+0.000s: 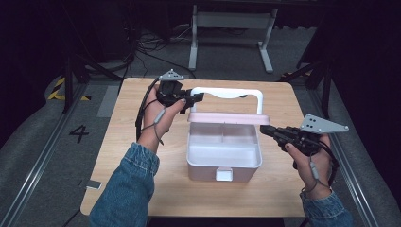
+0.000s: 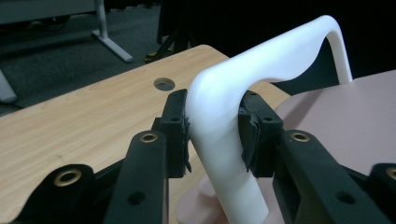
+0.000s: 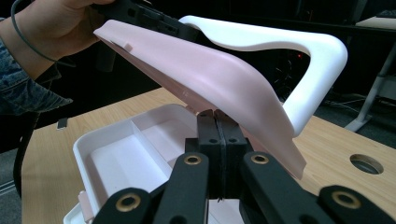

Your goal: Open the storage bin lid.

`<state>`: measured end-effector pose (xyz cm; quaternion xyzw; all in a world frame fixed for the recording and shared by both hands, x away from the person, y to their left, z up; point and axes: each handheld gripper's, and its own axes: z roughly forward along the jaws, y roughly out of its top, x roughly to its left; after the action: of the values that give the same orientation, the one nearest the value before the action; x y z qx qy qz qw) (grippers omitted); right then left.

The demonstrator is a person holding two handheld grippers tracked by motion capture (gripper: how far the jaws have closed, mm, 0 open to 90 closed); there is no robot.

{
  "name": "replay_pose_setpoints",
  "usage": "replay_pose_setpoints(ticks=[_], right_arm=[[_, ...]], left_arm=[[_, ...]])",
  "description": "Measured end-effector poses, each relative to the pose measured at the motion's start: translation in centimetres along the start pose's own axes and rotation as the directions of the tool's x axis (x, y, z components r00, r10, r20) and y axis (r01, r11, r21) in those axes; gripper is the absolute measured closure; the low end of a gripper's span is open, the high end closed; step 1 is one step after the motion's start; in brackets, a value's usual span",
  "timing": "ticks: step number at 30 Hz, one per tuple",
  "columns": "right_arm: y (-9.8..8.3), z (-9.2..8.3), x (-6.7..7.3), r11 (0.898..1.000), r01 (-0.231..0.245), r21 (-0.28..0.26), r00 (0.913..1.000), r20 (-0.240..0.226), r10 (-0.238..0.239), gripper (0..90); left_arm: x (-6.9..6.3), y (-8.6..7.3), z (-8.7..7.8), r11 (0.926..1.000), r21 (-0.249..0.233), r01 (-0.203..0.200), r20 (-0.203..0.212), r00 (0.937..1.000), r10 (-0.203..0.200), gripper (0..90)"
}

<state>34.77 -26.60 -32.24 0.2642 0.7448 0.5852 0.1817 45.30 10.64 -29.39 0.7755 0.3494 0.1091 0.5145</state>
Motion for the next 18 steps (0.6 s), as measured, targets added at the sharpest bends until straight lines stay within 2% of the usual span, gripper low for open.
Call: replay_pose_setpoints(ticks=[3, 6, 11, 18], right_arm=[[0.0, 0.0, 0.0, 1.0, 0.006, 0.002, 1.0, 0.001, -0.006, 90.0], [0.0, 0.0, -0.1, 1.0, 0.009, -0.004, 1.0, 0.002, -0.009, 90.0], [0.0, -0.1, -0.2, 1.0, 0.005, -0.001, 1.0, -0.001, -0.005, 90.0], [0.1, -0.2, -0.3, 1.0, 0.002, -0.007, 1.0, 0.01, -0.002, 90.0]], left_arm=[[-0.2, -0.1, 0.0, 0.999, -0.001, -0.045, -0.009, 0.999, 0.045, 64.0], [-0.1, -0.2, 0.1, 0.9987, 0.0, -0.051, -0.008, 0.9987, 0.051, 57.7], [0.0, -0.5, -0.2, 0.997, -0.034, -0.069, -0.033, 0.9972, 0.068, 44.1], [-0.1, -0.4, -1.5, 0.9942, -0.071, -0.081, -0.021, 0.9966, 0.08, 41.6]])
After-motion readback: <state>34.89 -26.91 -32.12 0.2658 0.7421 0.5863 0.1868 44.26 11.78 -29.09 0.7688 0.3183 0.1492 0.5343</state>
